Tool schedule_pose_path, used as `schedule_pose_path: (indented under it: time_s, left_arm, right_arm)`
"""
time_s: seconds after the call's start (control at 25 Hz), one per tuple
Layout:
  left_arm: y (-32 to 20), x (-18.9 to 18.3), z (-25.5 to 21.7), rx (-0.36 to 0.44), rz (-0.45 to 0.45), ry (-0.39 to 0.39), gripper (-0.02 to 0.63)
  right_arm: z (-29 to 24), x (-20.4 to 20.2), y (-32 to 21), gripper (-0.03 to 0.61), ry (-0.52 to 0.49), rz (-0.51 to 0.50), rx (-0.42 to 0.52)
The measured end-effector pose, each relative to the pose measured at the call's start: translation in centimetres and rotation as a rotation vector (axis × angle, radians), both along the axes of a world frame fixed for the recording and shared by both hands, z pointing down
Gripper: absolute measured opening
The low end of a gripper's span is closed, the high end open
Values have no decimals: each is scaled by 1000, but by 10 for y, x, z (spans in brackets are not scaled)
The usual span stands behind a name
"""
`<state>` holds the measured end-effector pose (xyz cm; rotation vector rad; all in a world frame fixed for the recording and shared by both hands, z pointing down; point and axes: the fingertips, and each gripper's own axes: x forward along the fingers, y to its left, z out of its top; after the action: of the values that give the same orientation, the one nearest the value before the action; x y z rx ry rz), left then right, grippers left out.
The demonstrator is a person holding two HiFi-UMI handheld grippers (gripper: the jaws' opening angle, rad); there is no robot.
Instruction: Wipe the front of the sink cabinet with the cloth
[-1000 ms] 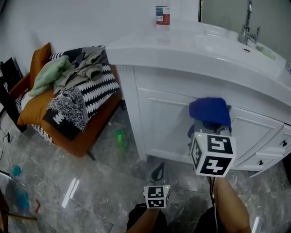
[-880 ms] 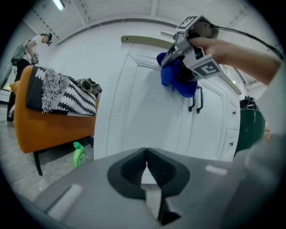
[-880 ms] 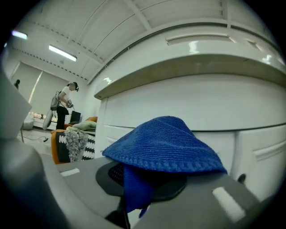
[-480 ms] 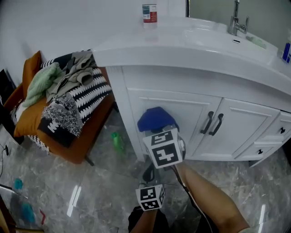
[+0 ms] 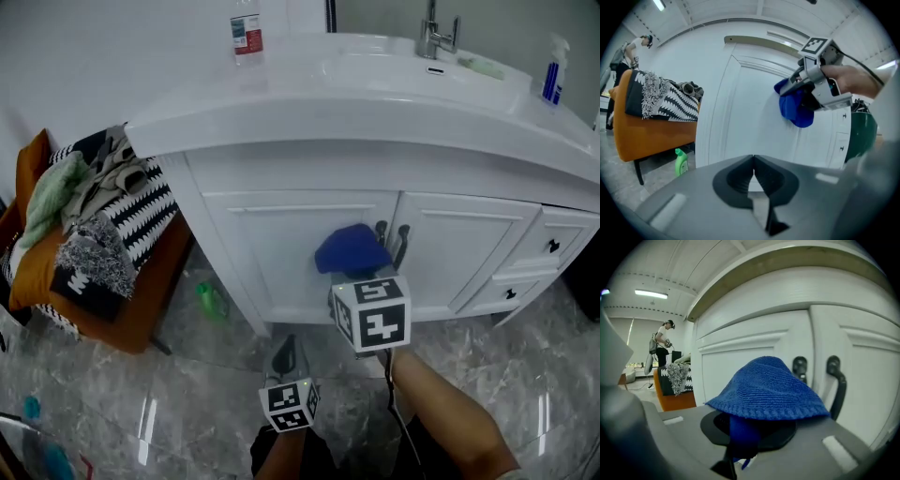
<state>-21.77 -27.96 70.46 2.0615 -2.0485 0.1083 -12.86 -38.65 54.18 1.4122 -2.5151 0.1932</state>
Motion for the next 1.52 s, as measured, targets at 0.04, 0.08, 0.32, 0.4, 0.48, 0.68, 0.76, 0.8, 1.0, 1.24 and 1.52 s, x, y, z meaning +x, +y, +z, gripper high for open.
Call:
schedule_pose_path:
  time_s: [0.04,0.08,0.32,0.4,0.48,0.68,0.76,0.8,1.0,1.24,1.52]
  left_arm:
    - [-1,3,1,-3,4,-6,11]
    - [-2,5,2,-7,7,-9,11]
    - [-7,20,8,-25,25,-32,11]
    - [-8,22,9,-30,31,-47,11]
    - [-11,26,10,-35,38,-64,11]
    - [-15,36,15,-49,68,-99,11]
    - [-16,41,16,-54,73,-113,11]
    - [-17,44,16,-55,79,-123,11]
    - [-19,52,18,-54,86,-147,11]
    - [-19,56,19,-65,90,-140,11]
    - [-22,64,22,-71,104,-146,11]
  right_arm:
    - [-1,8,2,75,-3,-3,2]
    - [-2,13,5,75,0,-14,8]
    - [-8,57,23,74,-38,-31,50]
    - [-12,75,26,74,-100,-24,61]
    - [-18,96,28,69,-128,8,107]
    - [-17,138,12,69,-140,112,123]
    - [-14,139,1,69,-108,109,116]
    - [-13,141,-3,71,-89,106,119]
    - [-7,187,-8,72,-64,188,139]
    - [-2,248,-11,72,-36,286,135]
    - [7,315,-14,73,-11,398,126]
